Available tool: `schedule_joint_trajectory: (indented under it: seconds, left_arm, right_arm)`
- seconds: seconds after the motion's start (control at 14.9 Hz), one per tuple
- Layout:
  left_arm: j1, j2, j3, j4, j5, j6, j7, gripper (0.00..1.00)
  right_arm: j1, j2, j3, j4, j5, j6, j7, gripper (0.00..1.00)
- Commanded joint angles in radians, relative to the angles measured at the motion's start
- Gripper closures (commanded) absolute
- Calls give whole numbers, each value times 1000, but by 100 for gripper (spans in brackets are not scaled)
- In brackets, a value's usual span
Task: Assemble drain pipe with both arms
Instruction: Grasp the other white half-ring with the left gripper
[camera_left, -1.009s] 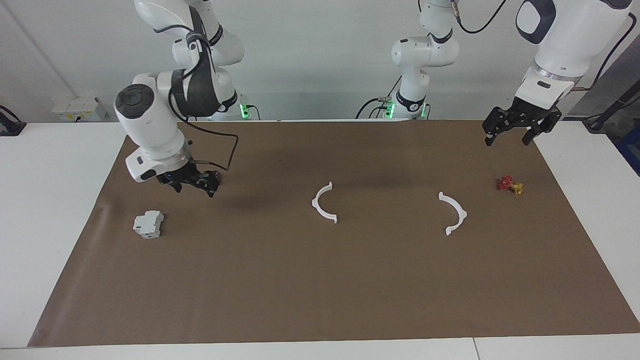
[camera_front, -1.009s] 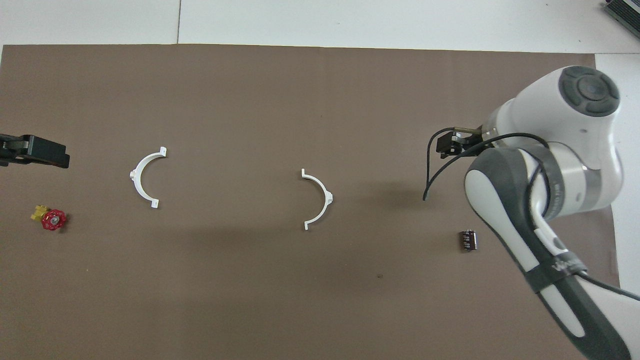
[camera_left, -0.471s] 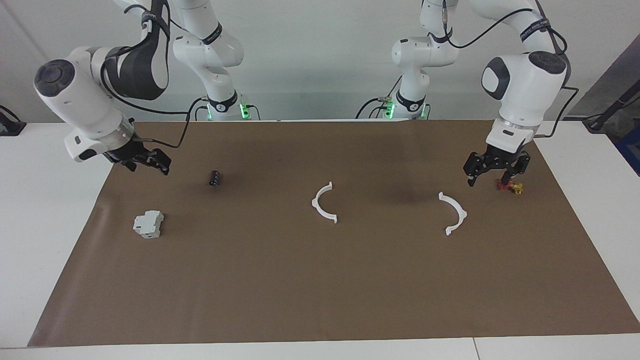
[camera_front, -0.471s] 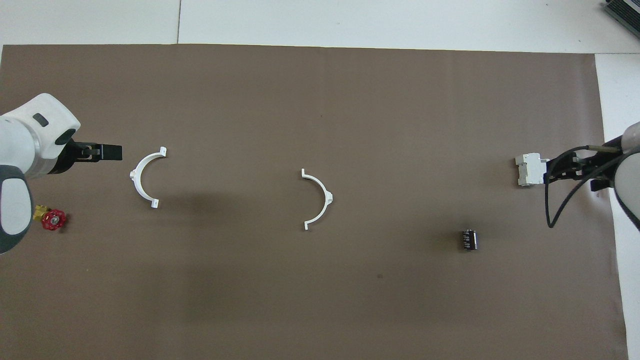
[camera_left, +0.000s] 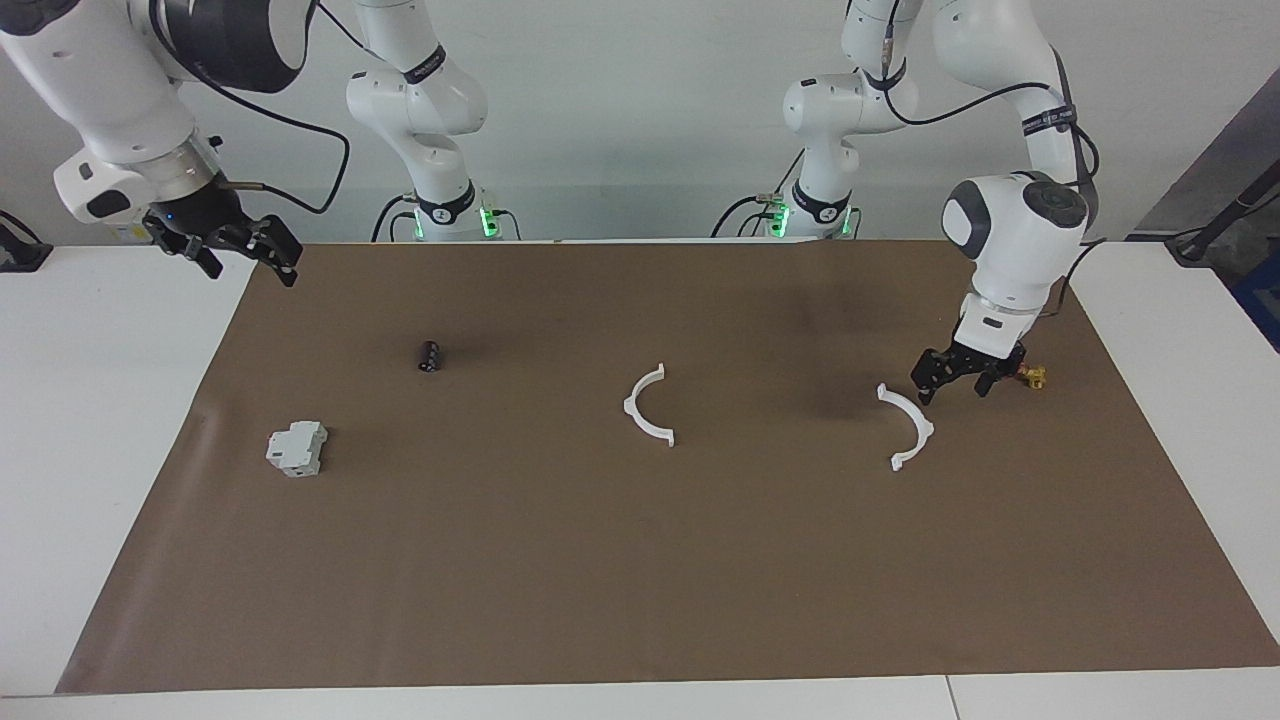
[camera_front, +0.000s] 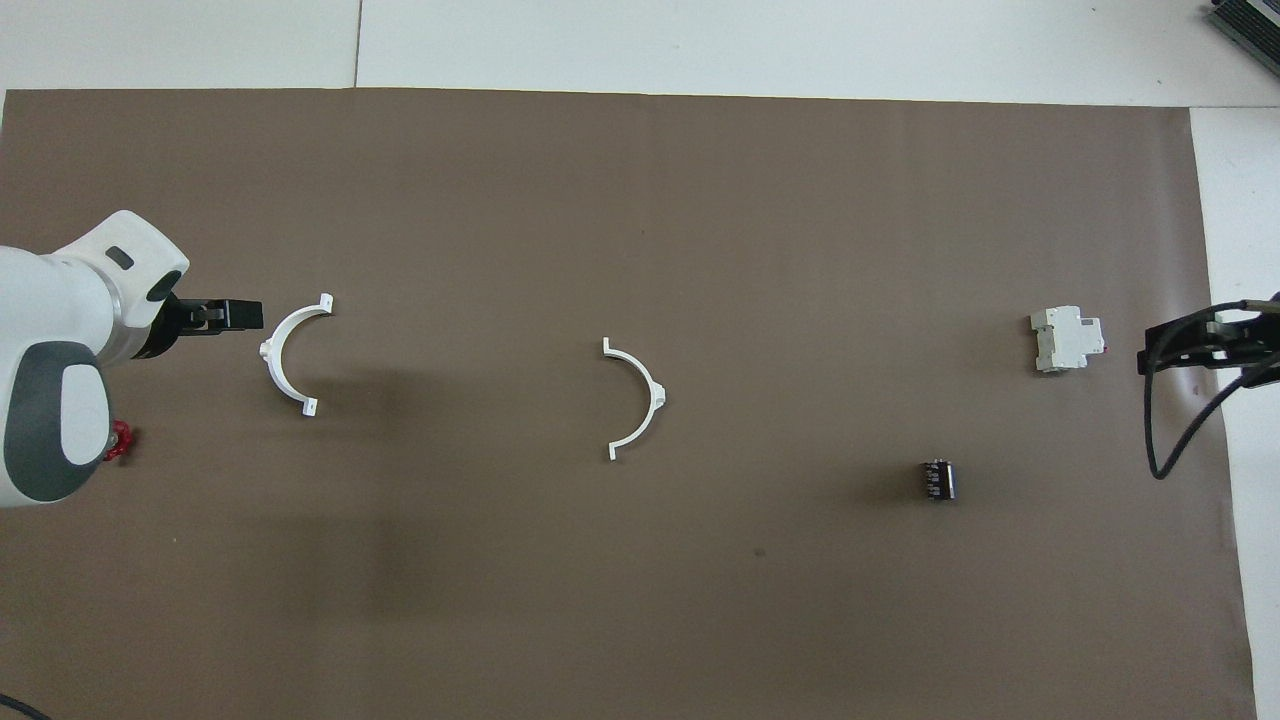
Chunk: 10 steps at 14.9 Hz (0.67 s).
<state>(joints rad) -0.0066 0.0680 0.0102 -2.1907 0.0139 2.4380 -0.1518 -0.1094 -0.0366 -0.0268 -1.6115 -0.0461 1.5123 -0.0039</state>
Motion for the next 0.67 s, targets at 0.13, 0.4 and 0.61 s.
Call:
schedule_joint_trajectory:
  seconds: [0.13, 0.4, 0.61]
  left_arm:
    - [-26, 56, -2, -12, 6, 99, -152, 0]
    - [-13, 85, -1, -14, 6, 110, -127, 0]
    - [-13, 82, -1, -30, 6, 116, 22, 0]
  right_arm:
    - [10, 24, 13, 81, -44, -92, -31, 0]
    - [17, 0, 13, 18, -37, -40, -25, 0]
    - [23, -3, 13, 15, -26, -40, -18, 0]
